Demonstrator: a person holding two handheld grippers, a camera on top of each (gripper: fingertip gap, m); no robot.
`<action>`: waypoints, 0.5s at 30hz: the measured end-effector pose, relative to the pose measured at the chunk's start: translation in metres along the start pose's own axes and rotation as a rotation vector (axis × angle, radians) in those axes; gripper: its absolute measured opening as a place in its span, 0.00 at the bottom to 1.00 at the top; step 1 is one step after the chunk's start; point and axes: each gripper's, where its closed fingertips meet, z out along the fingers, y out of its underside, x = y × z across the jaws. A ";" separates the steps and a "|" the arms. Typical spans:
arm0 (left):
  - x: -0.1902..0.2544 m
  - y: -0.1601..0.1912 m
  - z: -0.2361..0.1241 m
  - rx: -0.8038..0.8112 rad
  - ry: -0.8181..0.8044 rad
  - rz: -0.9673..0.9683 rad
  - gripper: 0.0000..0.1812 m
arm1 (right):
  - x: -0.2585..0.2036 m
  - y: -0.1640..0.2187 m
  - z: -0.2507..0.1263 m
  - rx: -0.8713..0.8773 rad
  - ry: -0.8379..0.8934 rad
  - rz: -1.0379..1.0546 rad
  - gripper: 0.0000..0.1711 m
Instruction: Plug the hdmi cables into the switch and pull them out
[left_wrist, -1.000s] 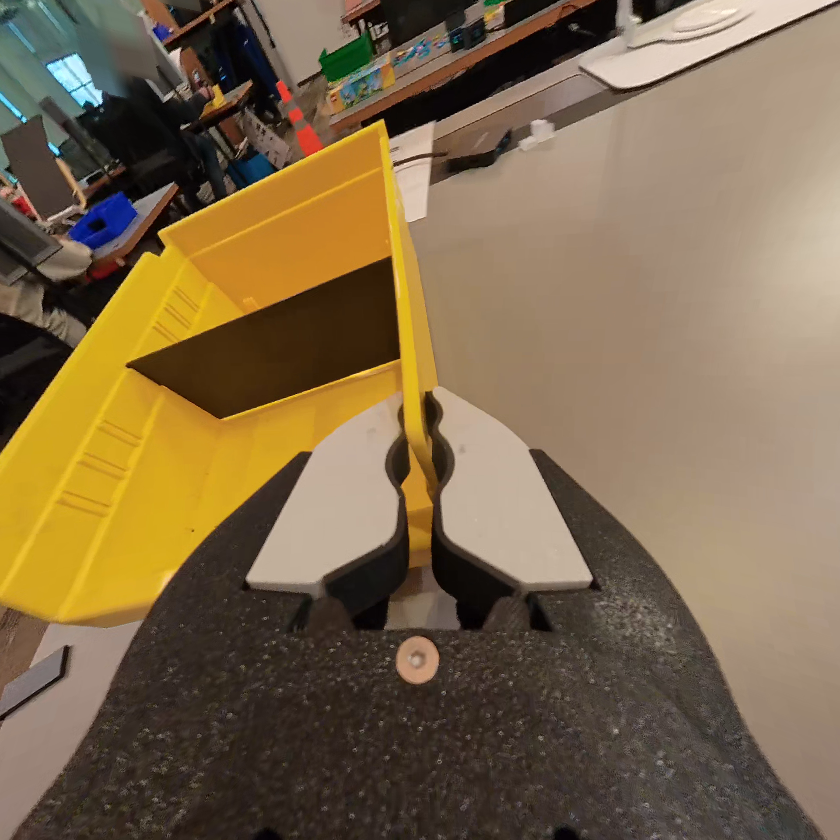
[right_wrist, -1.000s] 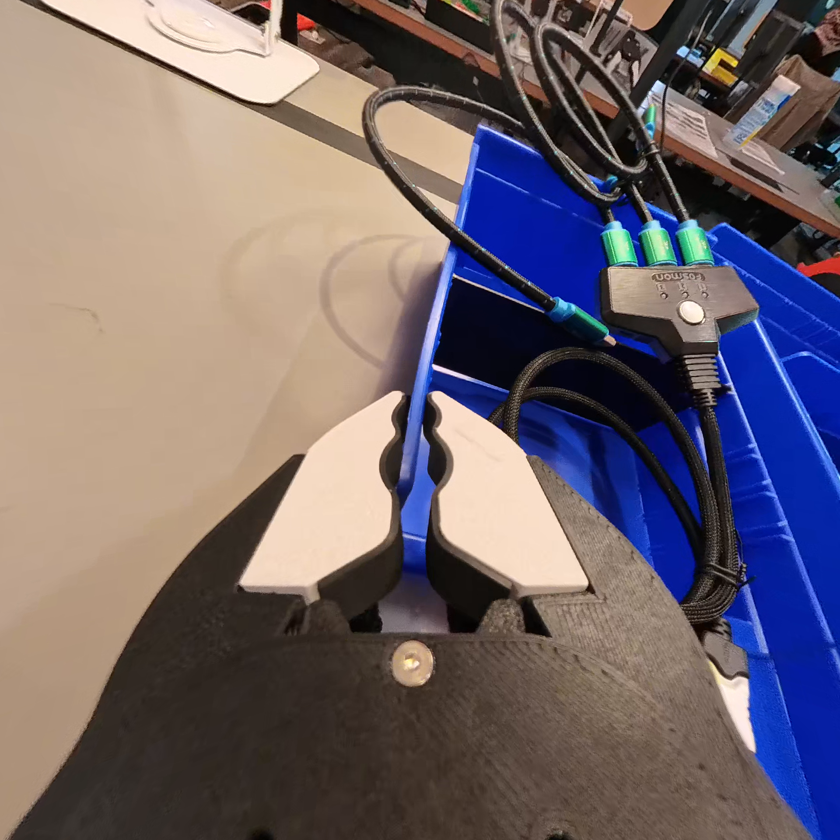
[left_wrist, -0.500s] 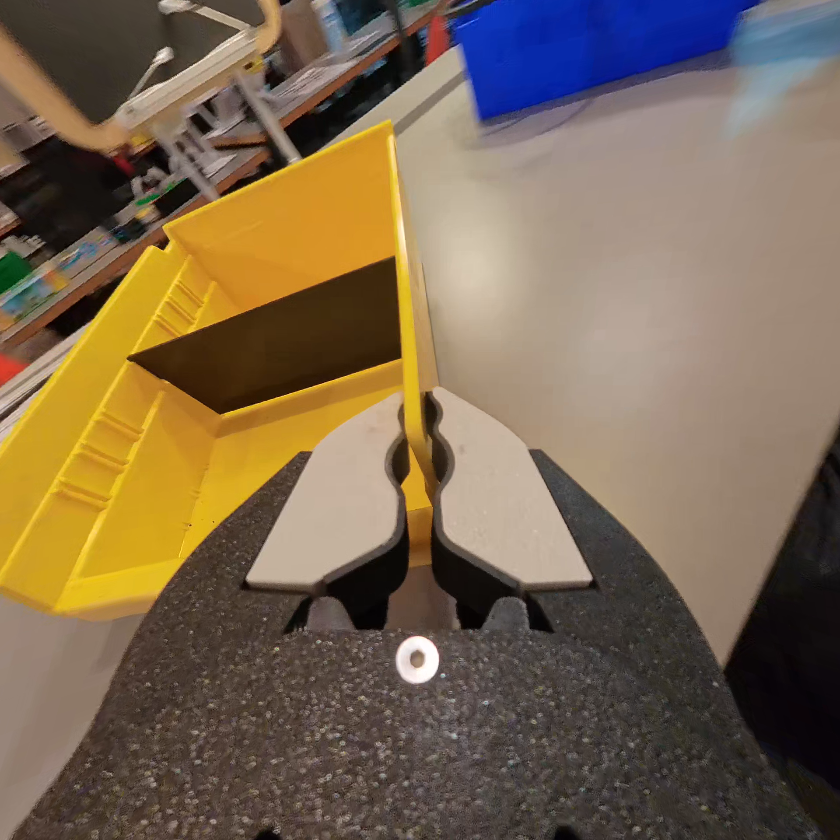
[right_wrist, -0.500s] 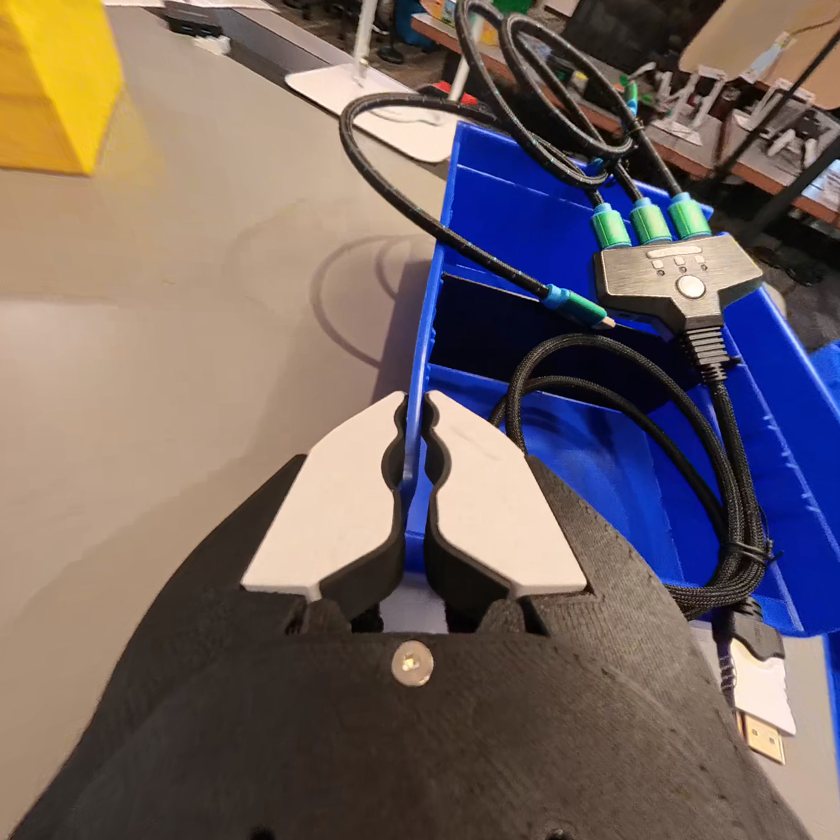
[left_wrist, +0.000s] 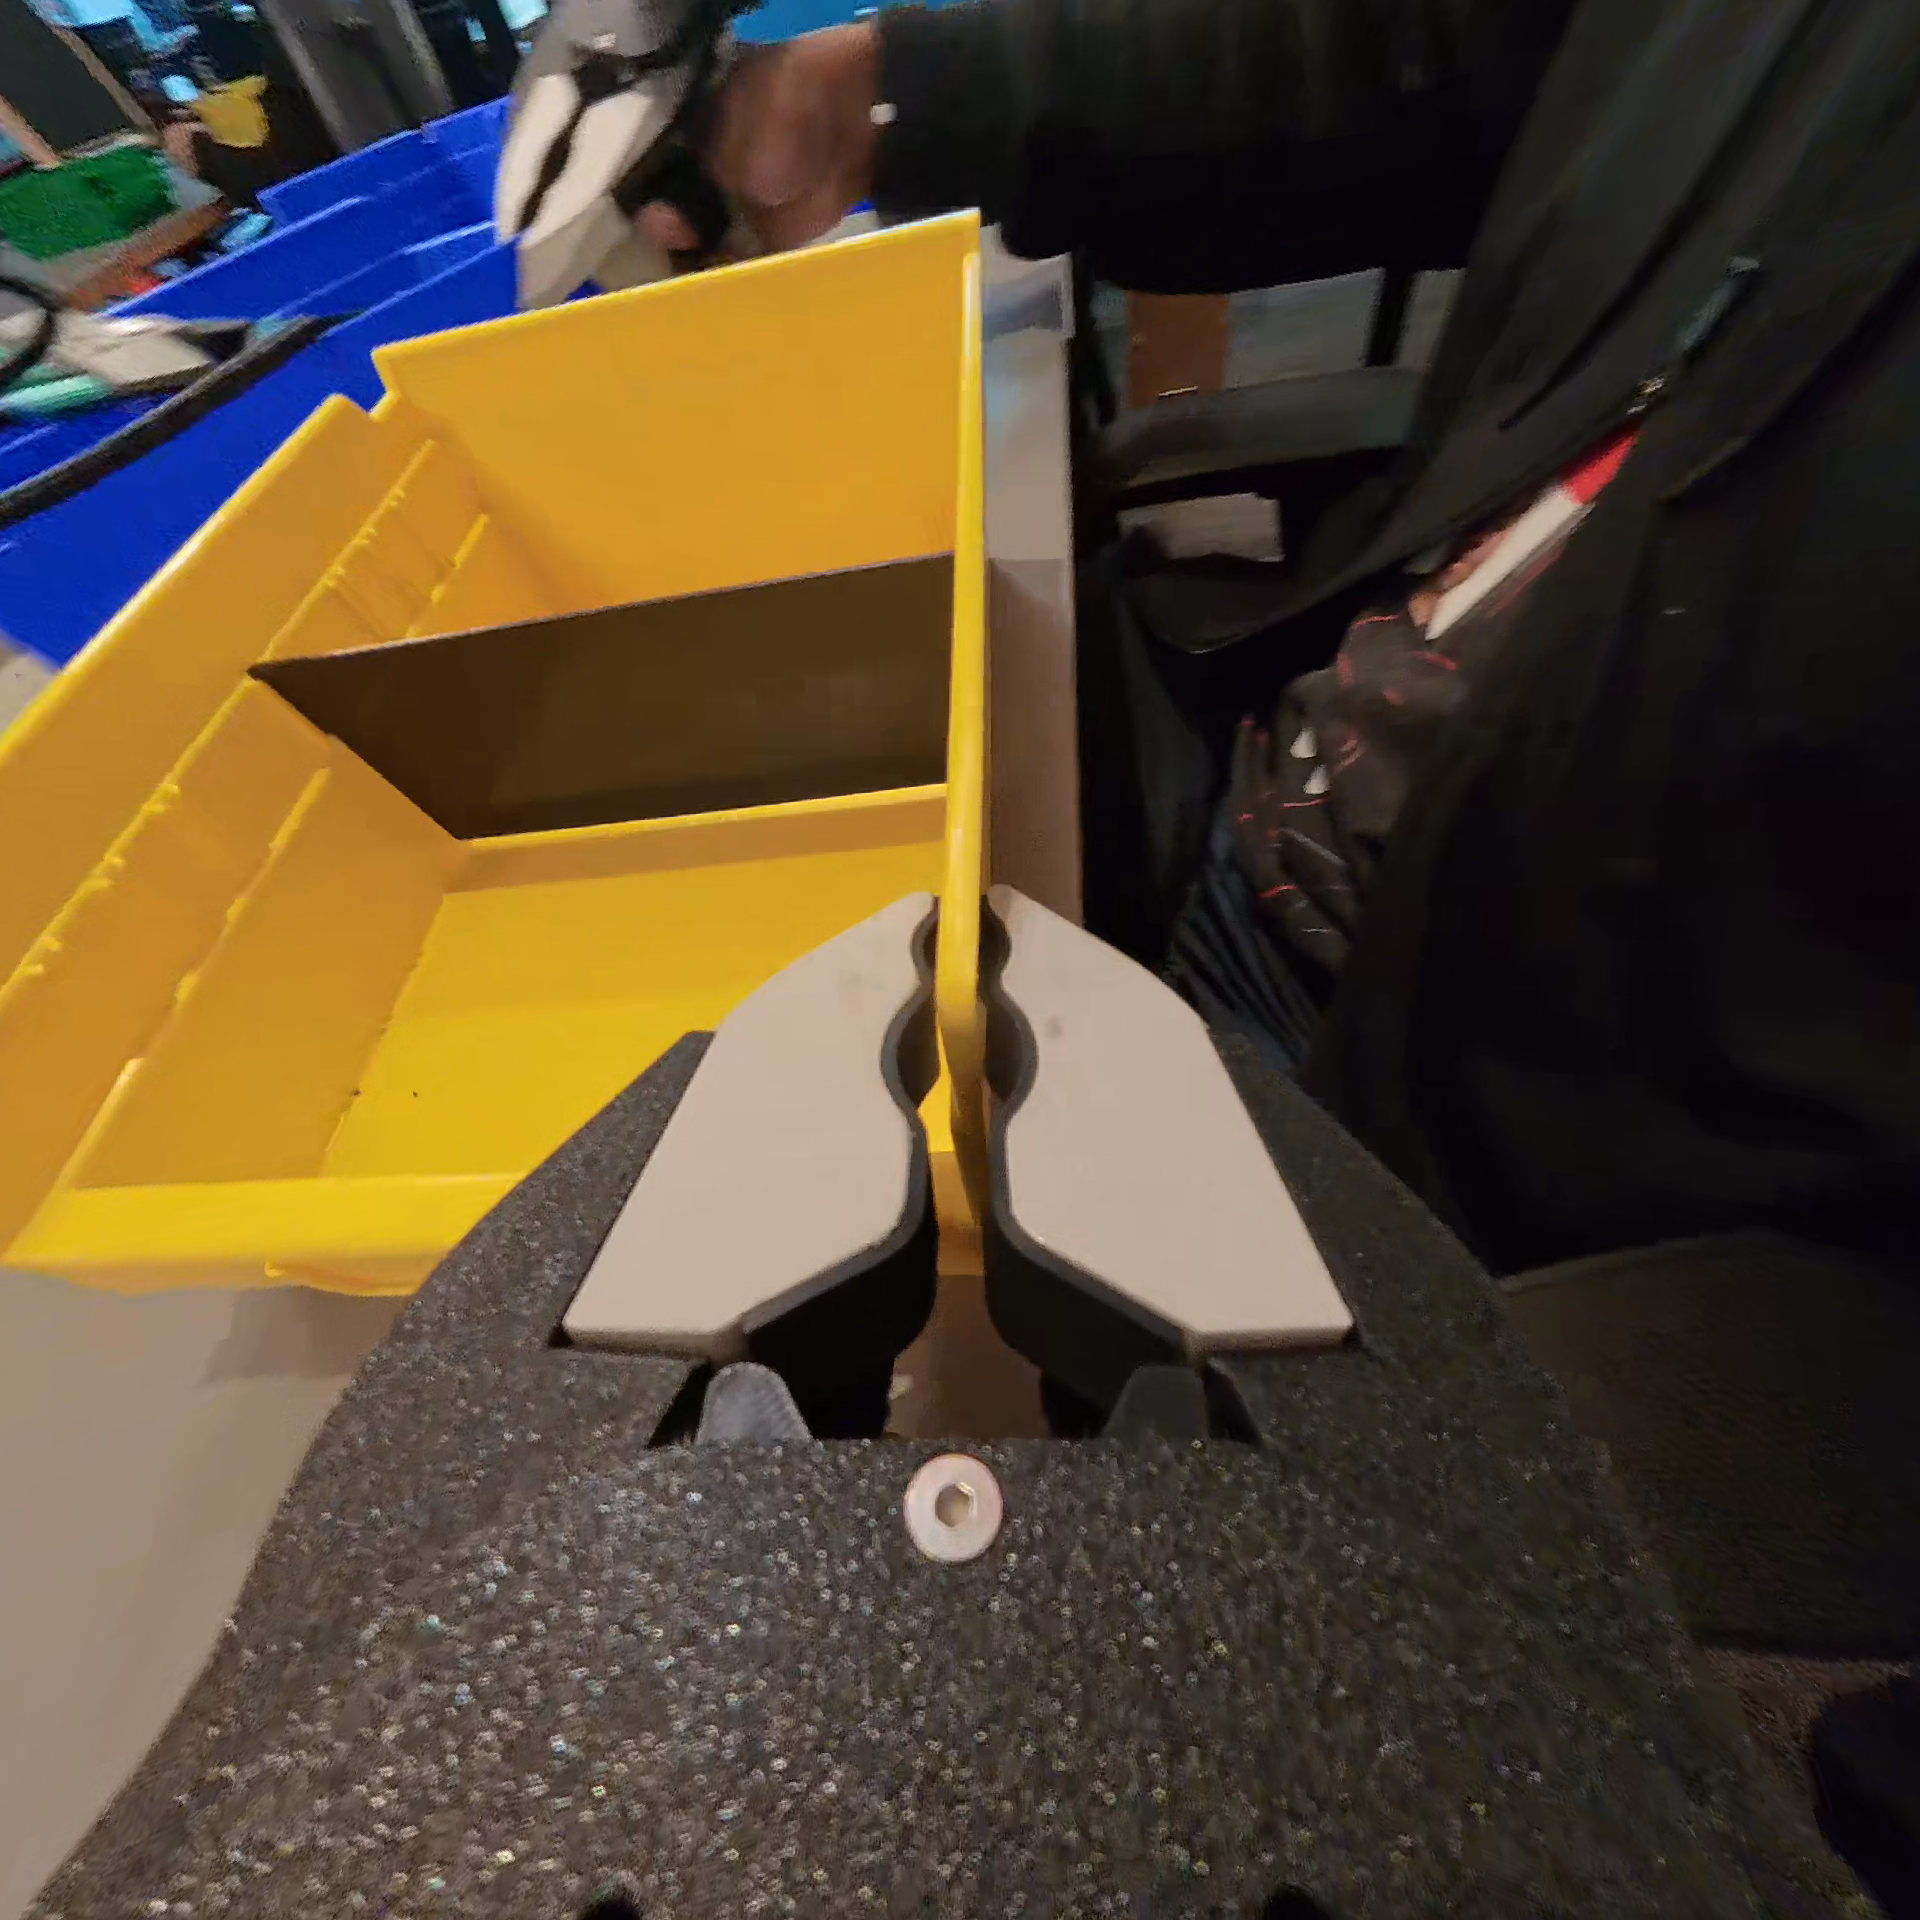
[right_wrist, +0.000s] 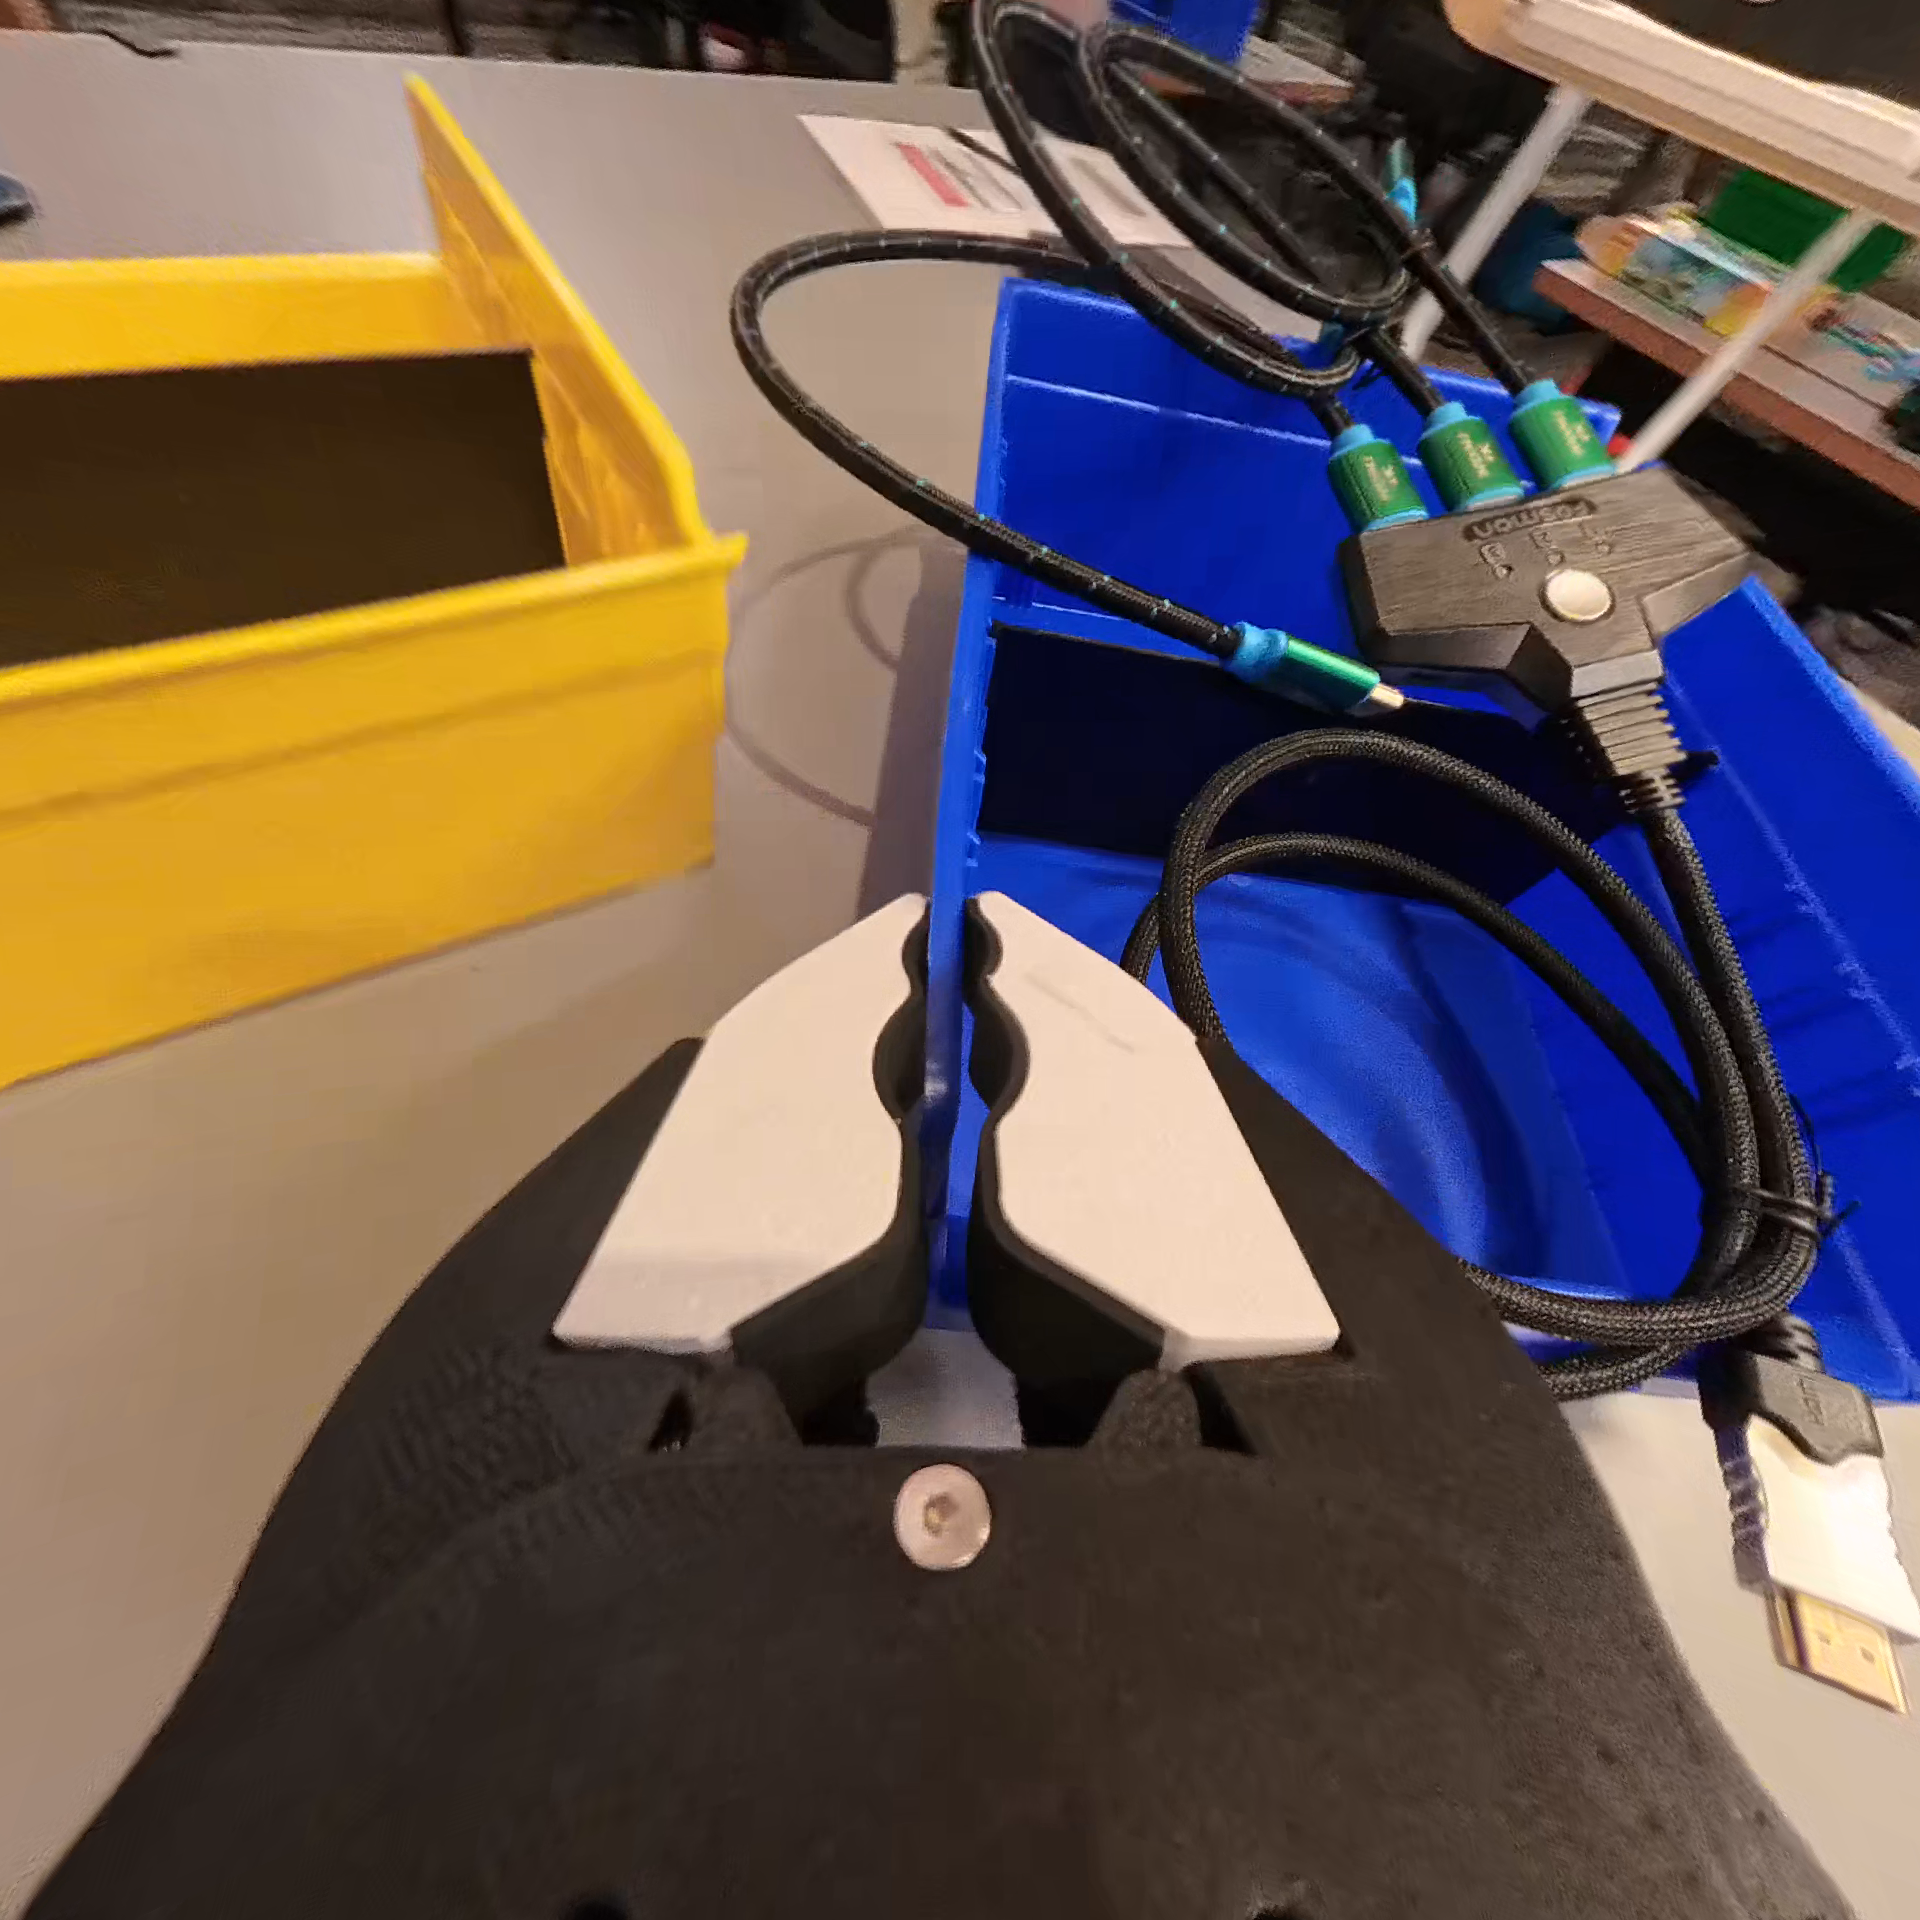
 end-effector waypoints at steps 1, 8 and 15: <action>0.005 -0.002 0.003 0.005 0.030 0.000 0.02 | -0.004 -0.004 0.007 0.007 -0.034 -0.010 0.02; 0.022 -0.019 0.033 0.033 0.097 0.031 0.02 | -0.025 -0.030 0.060 0.025 -0.233 -0.061 0.02; 0.020 -0.032 0.064 0.026 0.068 0.035 0.02 | -0.033 -0.049 0.103 -0.014 -0.365 -0.123 0.02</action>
